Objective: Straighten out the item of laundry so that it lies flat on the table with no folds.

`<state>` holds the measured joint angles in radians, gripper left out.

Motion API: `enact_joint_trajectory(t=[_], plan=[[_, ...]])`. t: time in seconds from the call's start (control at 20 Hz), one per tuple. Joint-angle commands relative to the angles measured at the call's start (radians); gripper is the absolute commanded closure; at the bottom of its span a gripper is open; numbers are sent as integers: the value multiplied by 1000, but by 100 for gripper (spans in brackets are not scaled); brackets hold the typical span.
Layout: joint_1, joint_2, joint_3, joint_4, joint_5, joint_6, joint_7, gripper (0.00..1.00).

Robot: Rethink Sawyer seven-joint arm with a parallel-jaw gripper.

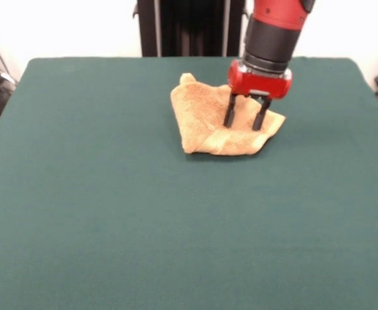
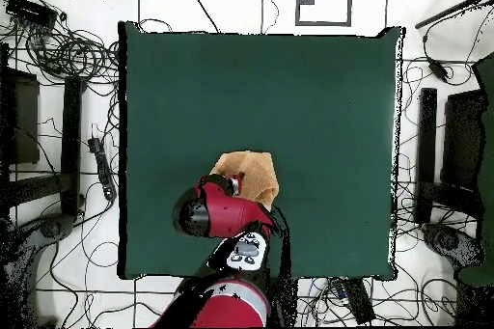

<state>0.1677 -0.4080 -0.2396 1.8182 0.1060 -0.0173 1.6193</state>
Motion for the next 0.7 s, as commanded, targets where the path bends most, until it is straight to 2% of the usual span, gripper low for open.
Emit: enact_joint_trajectory(t=[0.05,0.45,0.55,0.7], plan=[[36,-103,129,127,1,195,168,0],[35,-211,141,175,-7,281,145,0],[33,-213,143,181,-8,280,146,0],[29,-168,149,181,-9,227,161,0]])
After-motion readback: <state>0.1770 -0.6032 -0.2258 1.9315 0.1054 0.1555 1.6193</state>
